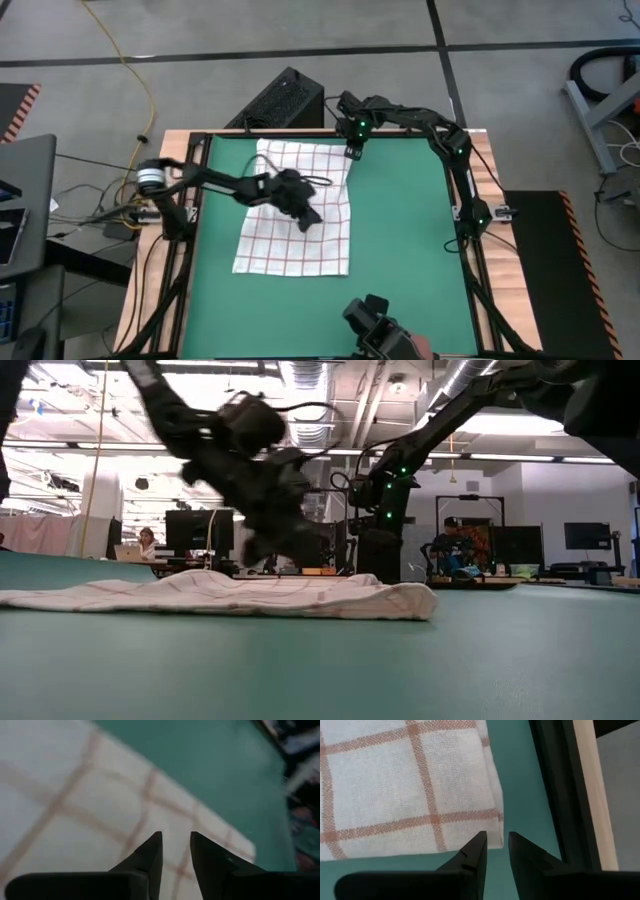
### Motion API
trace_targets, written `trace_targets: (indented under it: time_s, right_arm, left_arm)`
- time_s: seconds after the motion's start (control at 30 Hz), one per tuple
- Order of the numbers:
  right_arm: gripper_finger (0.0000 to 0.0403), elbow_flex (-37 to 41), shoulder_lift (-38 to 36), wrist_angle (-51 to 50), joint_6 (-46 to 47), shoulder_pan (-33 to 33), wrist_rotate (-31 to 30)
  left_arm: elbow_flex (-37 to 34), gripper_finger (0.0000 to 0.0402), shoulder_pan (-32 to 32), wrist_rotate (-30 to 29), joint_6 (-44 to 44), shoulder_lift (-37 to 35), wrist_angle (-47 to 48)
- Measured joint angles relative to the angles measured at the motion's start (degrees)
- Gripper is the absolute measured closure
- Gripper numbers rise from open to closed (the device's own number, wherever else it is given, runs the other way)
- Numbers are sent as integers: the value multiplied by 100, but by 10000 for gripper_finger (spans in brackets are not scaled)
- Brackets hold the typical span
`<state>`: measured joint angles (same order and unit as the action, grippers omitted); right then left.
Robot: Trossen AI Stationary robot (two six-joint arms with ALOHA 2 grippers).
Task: Roll towel into tight, uniform cylinder
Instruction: Roll the white towel
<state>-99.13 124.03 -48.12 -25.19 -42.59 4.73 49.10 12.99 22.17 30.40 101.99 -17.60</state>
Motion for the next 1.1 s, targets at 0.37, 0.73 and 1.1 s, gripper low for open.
trace_targets:
  time_s: [0.37,0.73,1.1]
  right_arm:
    - [300,0,0,-12,-233,-68,-7]
    - [300,2,0,101,-452,-176,-4]
    - [300,-48,-277,-1023,-824,-205,1388]
  left_arm:
    - [1271,398,-140,375,-778,870,427]
    - [2072,401,-435,1405,-1239,1792,1364]
    - [2081,401,-824,1546,-2782,1700,3828]
